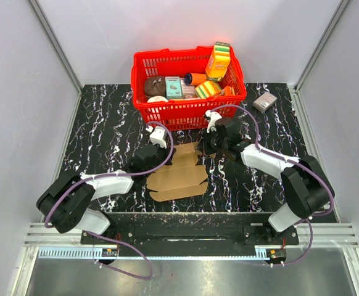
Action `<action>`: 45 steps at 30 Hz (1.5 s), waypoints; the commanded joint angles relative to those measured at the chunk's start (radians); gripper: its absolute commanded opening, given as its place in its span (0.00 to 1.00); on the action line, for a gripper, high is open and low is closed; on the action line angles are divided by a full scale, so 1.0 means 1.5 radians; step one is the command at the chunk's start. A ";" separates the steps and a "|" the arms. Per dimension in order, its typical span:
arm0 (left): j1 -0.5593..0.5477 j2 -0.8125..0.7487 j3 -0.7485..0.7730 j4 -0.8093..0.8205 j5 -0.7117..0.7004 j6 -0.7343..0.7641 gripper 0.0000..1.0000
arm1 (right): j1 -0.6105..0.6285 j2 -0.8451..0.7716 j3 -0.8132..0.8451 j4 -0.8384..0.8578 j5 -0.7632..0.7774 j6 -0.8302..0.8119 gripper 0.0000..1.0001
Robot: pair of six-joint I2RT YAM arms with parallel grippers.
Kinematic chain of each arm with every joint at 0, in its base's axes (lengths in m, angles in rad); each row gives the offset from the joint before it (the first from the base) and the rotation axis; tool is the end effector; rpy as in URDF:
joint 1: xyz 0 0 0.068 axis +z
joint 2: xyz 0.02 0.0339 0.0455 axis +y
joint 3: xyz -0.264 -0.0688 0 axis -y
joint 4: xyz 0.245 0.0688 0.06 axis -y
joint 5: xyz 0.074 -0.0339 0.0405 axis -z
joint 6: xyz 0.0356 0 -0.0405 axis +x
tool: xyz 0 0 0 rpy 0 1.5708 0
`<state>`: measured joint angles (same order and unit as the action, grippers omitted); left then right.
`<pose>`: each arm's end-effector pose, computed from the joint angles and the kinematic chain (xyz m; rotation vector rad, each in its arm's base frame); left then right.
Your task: Fold the paper box
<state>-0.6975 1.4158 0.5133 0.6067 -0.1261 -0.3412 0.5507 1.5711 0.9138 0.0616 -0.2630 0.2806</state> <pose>0.2196 -0.1782 0.1874 0.2500 1.8914 -0.5961 0.2852 0.1860 0.2145 -0.4570 2.1970 0.7502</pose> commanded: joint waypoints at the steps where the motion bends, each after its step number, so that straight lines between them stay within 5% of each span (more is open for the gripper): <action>1: 0.003 -0.004 -0.005 0.028 0.016 -0.008 0.00 | 0.000 -0.018 0.010 -0.027 0.075 -0.012 0.00; 34: 0.003 -0.009 -0.003 0.026 0.022 -0.008 0.00 | -0.001 0.048 -0.001 0.067 -0.066 0.067 0.00; 45: 0.003 -0.008 -0.005 0.028 0.022 -0.008 0.00 | -0.004 -0.080 0.033 -0.109 0.211 -0.063 0.26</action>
<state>-0.6960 1.4158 0.5133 0.6075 -0.1154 -0.3412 0.5499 1.5501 0.9123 -0.0093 -0.1490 0.2802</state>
